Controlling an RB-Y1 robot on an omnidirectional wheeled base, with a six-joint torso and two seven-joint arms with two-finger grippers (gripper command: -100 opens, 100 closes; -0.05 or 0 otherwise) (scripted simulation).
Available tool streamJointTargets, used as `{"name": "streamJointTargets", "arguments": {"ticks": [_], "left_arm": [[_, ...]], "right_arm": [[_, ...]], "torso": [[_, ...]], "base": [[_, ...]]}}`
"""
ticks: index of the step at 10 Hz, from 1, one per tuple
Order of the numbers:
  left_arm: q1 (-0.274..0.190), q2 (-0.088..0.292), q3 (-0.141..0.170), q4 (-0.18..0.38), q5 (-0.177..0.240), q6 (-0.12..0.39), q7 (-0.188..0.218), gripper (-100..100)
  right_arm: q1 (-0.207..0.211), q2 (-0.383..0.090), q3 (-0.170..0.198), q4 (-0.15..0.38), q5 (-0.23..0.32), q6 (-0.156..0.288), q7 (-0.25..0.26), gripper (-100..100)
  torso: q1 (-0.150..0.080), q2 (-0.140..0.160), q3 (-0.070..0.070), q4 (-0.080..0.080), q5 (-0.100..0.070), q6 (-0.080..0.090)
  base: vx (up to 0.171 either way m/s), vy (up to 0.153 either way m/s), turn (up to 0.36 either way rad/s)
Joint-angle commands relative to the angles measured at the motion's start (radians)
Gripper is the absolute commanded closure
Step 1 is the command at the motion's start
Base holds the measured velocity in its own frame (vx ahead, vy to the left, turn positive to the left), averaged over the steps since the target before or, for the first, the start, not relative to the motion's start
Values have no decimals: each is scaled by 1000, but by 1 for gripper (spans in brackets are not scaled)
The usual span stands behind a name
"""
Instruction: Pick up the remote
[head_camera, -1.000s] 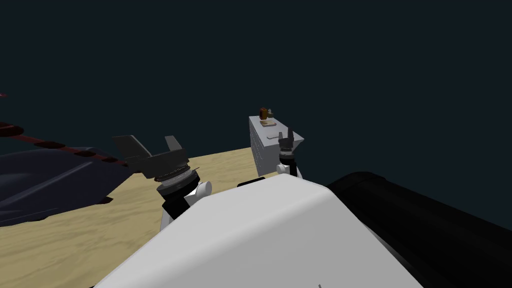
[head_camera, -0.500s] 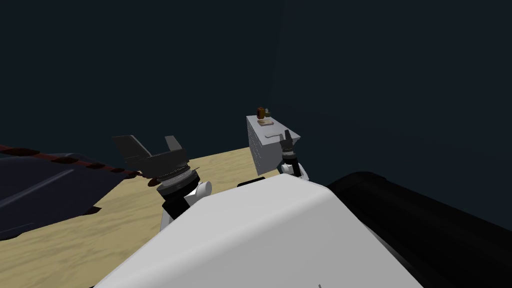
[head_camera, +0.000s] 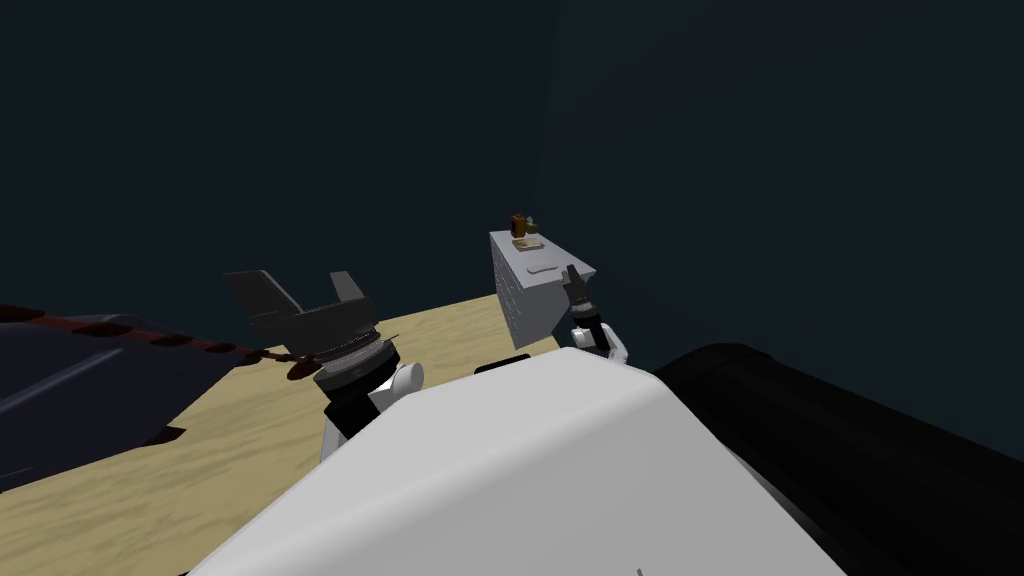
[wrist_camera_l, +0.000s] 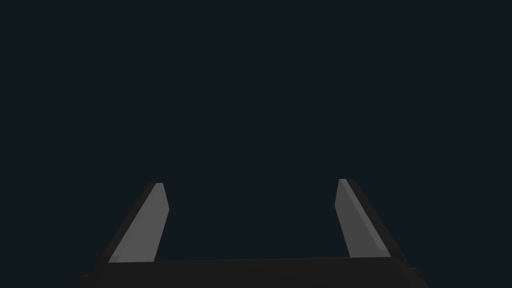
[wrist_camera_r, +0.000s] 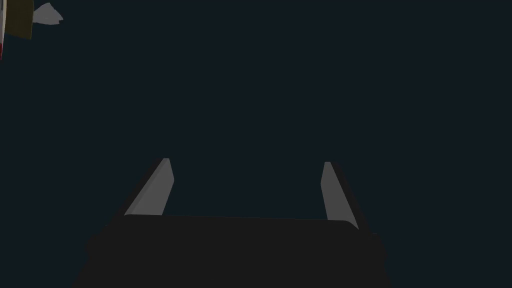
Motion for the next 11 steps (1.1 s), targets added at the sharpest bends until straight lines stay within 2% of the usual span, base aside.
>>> {"name": "streamJointTargets", "arguments": {"ticks": [1,2,4,5,6,7,8,9,10,11], "left_arm": [[0,0,0,0,0,0,0,0],[0,0,0,0,0,0,0,0],[0,0,0,0,0,0,0,0],[0,0,0,0,0,0,0,0],[0,0,0,0,0,0,0,0],[0,0,0,0,0,0,0,0],[0,0,0,0,0,0,0,0],[0,0,0,0,0,0,0,0],[0,0,0,0,0,0,0,0],[0,0,0,0,0,0,0,0]], "right_arm": [[-7,-50,-30,44,31,-11,2,-100],[-7,-66,-30,44,31,-11,2,-100],[-12,-141,-70,108,75,-33,3,-100],[-12,-162,-70,110,75,-33,3,-100],[-15,-198,-88,144,98,-46,3,-100],[-15,-214,-88,144,98,-46,3,-100],[-17,-251,-104,178,122,-59,2,-100],[-17,-270,-104,178,122,-59,2,-100],[-19,-305,-118,212,147,-73,0,-100],[-19,-328,-118,212,147,-73,0,-100]], "torso": [[0,0,0,0,0,0],[0,1,0,0,0,0],[0,0,0,0,0,0],[-1,0,0,0,0,0],[0,0,0,0,0,0],[0,0,0,0,0,0],[0,-1,0,0,0,0],[-1,-1,0,0,0,0],[-1,-1,0,0,0,0],[-1,-1,0,0,0,0]], "base": [[-37,8,-79],[-29,6,-31],[-26,8,-26],[-24,6,-13],[-25,6,6],[-18,3,2],[-19,-1,19],[-16,-3,9],[-18,-4,40],[-15,-8,16]]}}
